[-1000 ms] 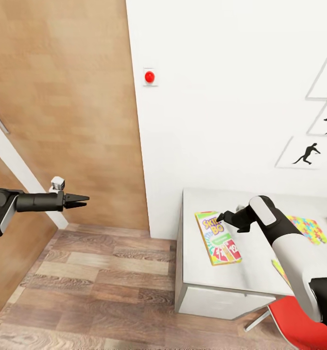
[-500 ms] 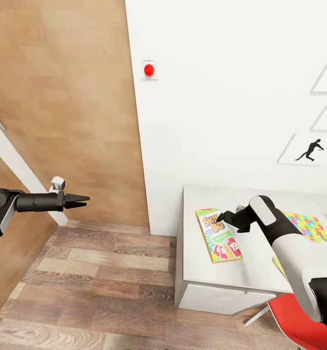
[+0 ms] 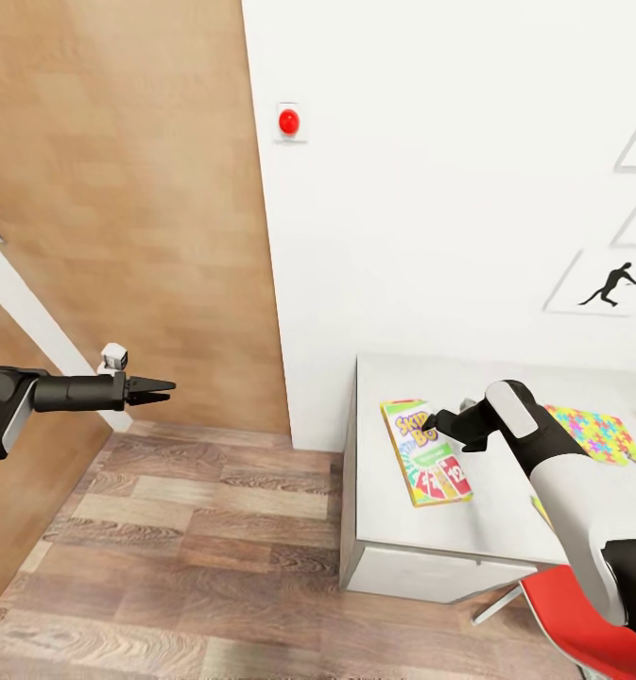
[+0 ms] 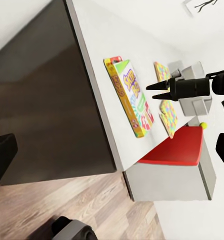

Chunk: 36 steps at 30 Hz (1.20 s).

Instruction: Put all the toys in the child's room - the three board games (two on the bed and one on the table), the two jigsaw puzzles on the table, and the tennis ball on the table - inside the toy box on the table in the child's room.

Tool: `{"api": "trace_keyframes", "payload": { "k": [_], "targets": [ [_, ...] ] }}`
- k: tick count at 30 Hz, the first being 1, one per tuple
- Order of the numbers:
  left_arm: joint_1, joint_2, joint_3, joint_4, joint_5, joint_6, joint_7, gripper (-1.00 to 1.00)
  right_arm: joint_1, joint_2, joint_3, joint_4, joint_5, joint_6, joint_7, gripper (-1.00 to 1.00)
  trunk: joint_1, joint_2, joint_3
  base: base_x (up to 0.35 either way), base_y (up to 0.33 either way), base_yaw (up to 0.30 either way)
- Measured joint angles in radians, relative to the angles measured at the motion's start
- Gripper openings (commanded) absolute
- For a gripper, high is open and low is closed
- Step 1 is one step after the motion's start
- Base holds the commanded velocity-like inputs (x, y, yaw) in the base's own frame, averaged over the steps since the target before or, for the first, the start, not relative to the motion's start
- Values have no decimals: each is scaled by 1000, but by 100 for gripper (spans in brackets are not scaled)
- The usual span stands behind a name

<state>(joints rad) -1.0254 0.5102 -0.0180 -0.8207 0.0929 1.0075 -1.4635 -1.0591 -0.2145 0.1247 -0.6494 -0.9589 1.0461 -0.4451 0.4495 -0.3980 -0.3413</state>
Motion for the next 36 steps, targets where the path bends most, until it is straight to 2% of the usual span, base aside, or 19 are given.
{"api": "trace_keyframes", "payload": {
  "k": [29,36],
  "targets": [
    [0,-1,1,0,1,0,-1,100,1,-1,1,0,0,0,-4,100,0,0,-48,0,0,0],
    [0,-10,1,0,1,-1,-3,100,1,-2,1,-1,1,0,-3,100,0,0,-59,0,0,0]
  ]
}}
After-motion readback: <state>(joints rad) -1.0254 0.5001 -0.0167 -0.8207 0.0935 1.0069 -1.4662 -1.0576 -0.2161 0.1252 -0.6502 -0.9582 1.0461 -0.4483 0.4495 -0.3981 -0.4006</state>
